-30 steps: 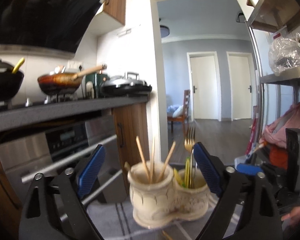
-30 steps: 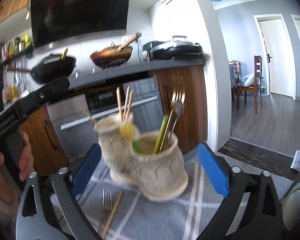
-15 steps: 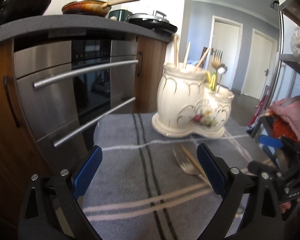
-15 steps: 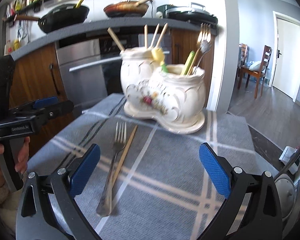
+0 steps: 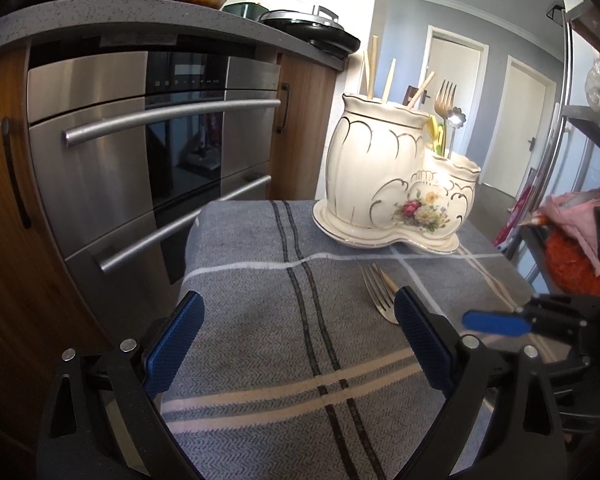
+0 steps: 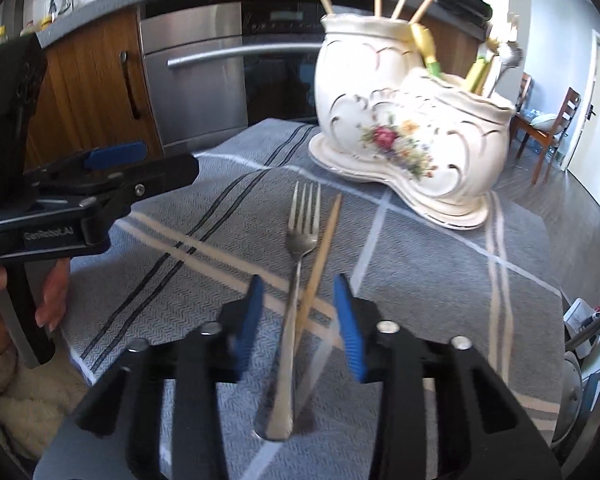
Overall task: Organize utensils
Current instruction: 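Grasp the silver fork with the right tool while the left tool grasps the last chopstick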
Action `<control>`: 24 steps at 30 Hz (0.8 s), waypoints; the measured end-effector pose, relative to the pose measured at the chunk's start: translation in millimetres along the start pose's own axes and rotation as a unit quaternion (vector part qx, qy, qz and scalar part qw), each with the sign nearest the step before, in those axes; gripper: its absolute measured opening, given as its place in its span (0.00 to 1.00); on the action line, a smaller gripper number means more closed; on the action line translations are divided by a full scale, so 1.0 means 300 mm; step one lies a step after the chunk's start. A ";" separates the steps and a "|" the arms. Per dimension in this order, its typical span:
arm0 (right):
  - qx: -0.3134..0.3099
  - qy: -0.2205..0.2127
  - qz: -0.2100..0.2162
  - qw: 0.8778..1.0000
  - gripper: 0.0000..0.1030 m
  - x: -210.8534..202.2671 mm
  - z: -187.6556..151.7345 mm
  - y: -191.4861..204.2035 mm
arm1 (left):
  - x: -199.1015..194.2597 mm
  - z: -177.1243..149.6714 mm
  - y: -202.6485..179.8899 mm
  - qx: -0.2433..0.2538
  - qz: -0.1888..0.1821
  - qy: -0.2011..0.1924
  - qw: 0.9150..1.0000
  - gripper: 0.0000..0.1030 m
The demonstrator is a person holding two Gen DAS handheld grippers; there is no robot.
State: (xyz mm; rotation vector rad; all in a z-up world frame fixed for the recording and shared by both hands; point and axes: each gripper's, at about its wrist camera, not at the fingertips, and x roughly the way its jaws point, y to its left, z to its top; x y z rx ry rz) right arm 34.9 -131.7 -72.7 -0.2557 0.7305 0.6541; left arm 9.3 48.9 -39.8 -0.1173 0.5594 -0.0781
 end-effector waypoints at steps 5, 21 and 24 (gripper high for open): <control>0.004 0.018 0.001 1.000 0.20 0.040 0.027 -0.001 | 0.010 -0.004 -0.003 0.001 -0.015 0.008 1.000 0.92; -0.026 0.070 -0.016 0.997 0.14 0.117 0.066 0.046 | 0.017 0.000 0.033 -0.032 -0.034 0.018 0.999 0.92; -0.025 0.072 -0.029 0.997 0.06 0.131 0.078 0.052 | 0.020 0.000 0.040 -0.037 -0.035 0.019 0.999 0.92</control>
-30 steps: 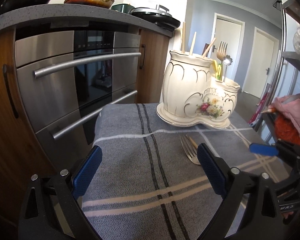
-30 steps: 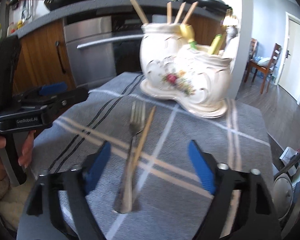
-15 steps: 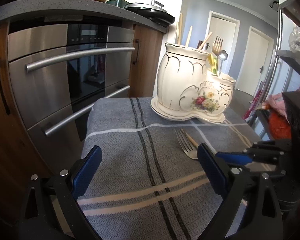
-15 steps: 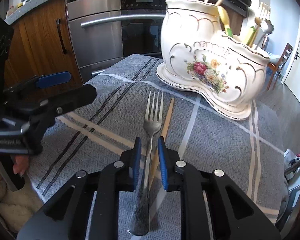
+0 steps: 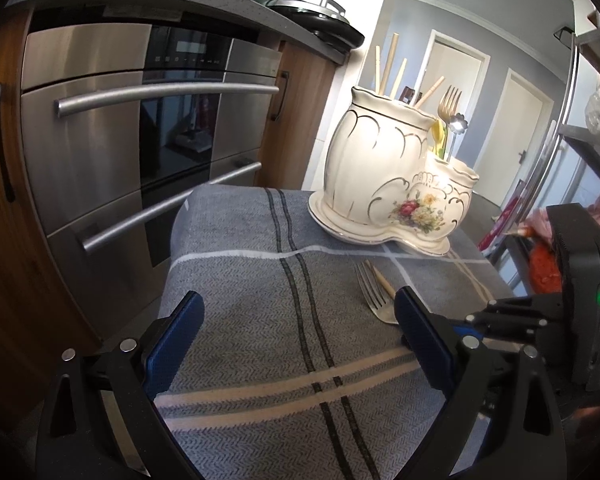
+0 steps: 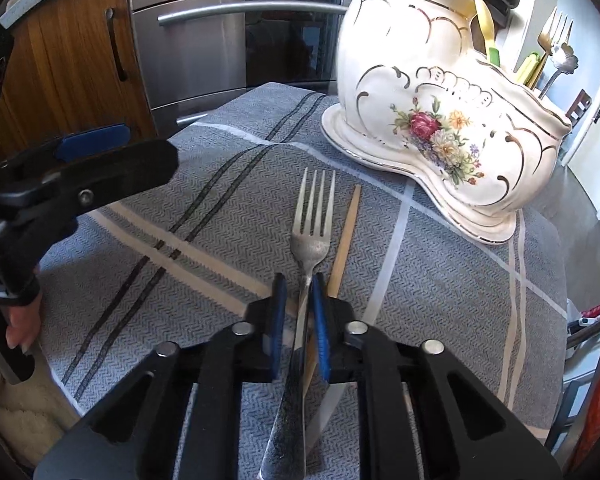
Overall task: Organize utensils
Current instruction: 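Grasp the silver fork with the right tool while the left tool grasps the last chopstick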
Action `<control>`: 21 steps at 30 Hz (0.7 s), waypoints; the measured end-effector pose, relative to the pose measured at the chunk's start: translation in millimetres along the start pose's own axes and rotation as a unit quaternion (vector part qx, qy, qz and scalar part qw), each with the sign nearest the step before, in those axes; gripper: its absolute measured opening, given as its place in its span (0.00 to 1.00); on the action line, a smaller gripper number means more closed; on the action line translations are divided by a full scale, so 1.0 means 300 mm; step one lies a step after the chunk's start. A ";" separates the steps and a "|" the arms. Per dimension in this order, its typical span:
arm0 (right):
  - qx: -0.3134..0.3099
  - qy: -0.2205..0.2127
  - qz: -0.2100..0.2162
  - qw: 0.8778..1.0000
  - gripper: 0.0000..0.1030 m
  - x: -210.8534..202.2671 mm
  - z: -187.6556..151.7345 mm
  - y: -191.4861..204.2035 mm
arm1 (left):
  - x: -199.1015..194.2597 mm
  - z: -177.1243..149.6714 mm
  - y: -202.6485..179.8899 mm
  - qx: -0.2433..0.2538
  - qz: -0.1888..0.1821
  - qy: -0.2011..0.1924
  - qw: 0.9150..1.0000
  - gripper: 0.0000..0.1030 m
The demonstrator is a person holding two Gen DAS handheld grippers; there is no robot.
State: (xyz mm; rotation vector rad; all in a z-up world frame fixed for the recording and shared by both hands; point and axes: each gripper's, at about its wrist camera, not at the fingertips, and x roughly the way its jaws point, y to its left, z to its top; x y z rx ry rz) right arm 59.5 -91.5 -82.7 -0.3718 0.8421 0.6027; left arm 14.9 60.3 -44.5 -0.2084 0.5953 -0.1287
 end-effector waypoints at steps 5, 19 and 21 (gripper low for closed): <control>0.015 -0.021 0.003 1.000 0.05 -0.008 -0.013 -0.011 | 0.006 0.001 0.001 0.000 0.005 0.002 1.000 0.92; 0.083 -0.116 -0.023 0.990 0.05 -0.198 -0.126 -0.258 | 0.069 0.014 -0.200 0.023 0.025 0.090 0.995 0.91; 0.091 -0.126 -0.019 0.988 0.05 -0.216 -0.138 -0.285 | 0.094 0.006 -0.249 0.031 0.036 0.106 0.993 0.84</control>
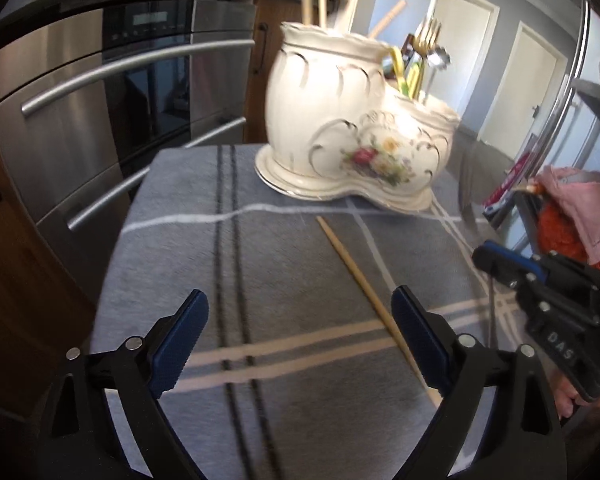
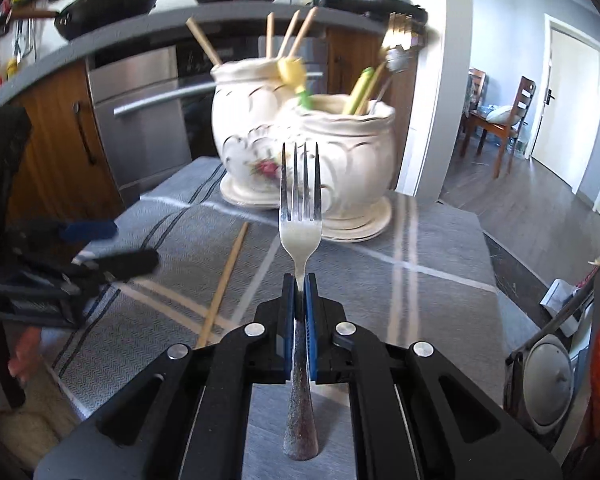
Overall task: Organize utensils
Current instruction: 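Grasp the silver fork with the right tool while the left tool grasps the last chopstick, then drop the fork into the shorter pot while the left tool drops the chopstick in the taller pot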
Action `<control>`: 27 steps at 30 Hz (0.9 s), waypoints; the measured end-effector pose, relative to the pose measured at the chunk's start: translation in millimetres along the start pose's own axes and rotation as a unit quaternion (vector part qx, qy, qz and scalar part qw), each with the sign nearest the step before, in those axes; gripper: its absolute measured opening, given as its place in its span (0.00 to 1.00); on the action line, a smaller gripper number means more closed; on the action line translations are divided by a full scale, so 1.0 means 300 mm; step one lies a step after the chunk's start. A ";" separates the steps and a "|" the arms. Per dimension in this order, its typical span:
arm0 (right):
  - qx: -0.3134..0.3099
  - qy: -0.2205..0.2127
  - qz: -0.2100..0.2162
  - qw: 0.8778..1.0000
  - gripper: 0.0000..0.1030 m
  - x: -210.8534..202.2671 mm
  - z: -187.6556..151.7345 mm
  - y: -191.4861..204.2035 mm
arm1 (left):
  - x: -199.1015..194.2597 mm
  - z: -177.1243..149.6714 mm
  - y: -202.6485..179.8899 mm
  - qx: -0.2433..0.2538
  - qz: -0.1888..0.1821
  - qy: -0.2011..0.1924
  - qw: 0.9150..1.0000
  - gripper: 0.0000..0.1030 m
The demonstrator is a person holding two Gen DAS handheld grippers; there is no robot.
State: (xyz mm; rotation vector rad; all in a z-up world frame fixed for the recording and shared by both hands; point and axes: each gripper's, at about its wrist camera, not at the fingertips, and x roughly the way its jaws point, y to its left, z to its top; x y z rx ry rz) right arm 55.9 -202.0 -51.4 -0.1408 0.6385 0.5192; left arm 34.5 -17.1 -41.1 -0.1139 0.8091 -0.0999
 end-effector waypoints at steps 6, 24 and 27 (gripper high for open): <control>0.017 -0.018 0.013 1.000 0.05 -0.040 -0.014 -0.059 | 0.062 -0.008 -0.105 0.001 0.016 0.048 0.999 0.53; 0.045 -0.037 0.048 0.997 0.05 -0.093 -0.029 -0.099 | 0.116 0.002 -0.159 0.071 0.039 0.109 0.991 0.06; 0.044 -0.038 0.051 0.997 0.05 -0.092 -0.027 -0.095 | 0.098 0.009 -0.127 0.084 0.045 0.126 0.987 0.06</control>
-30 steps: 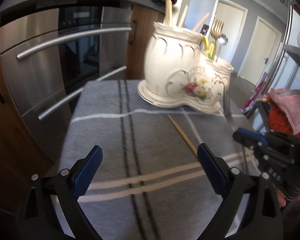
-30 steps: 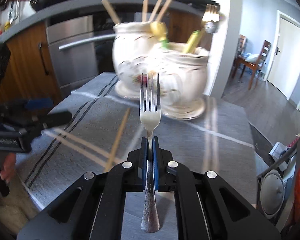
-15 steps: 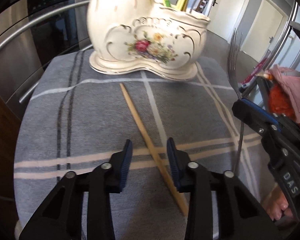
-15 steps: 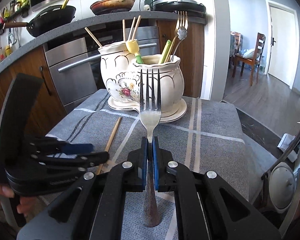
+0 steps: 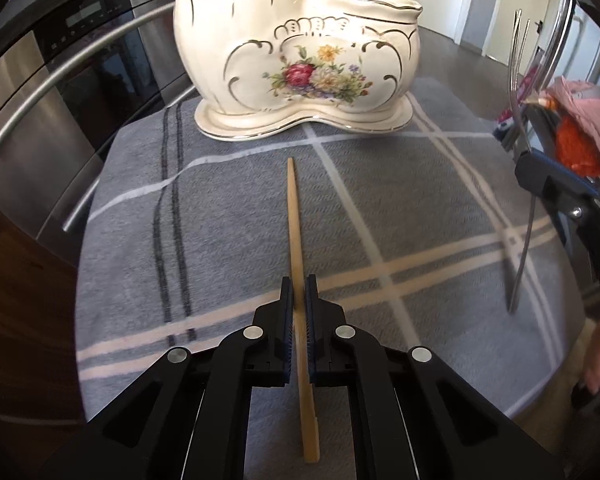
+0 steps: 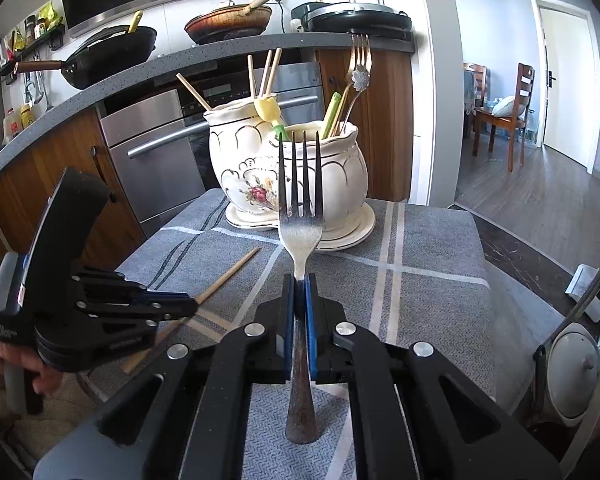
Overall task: Organize utensils
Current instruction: 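Drop the fork into the shorter pot while the left tool drops the chopstick in the taller pot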
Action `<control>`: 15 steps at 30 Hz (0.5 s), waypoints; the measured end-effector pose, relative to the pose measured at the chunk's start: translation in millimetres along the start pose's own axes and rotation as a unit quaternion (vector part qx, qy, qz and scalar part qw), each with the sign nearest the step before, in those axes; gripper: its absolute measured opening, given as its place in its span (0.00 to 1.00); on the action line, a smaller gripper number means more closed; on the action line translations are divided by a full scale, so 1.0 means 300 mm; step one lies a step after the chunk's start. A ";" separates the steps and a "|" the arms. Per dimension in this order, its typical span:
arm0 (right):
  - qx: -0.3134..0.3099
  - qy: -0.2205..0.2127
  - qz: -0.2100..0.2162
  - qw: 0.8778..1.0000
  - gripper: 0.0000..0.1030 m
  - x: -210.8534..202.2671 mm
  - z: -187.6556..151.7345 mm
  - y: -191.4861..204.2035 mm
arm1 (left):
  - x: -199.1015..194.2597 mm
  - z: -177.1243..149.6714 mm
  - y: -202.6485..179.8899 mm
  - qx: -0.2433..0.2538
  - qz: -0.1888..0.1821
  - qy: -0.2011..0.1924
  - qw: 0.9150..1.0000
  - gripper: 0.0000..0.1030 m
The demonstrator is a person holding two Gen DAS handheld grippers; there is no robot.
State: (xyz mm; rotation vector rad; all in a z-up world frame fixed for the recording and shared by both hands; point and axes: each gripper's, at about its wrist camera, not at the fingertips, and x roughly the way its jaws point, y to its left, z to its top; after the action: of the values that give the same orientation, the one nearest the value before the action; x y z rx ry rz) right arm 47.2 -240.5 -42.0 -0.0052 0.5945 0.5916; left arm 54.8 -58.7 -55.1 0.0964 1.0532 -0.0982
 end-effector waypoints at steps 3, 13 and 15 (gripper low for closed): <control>0.000 0.002 0.002 1.000 0.05 0.006 -0.001 0.004 | 0.015 0.001 0.003 0.005 0.002 0.016 1.000 0.07; -0.001 -0.032 0.008 0.999 0.05 -0.022 0.001 0.010 | 0.032 0.010 -0.016 0.030 0.009 -0.020 0.999 0.06; -0.001 -0.045 0.009 0.999 0.05 -0.033 0.002 0.010 | 0.022 0.000 -0.009 0.035 -0.004 -0.035 0.999 0.06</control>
State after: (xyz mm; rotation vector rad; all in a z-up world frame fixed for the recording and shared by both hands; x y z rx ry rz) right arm 39.2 -243.1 -35.9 0.0236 0.5068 0.6062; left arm 57.8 -61.5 -60.9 0.1518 0.9813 -0.1453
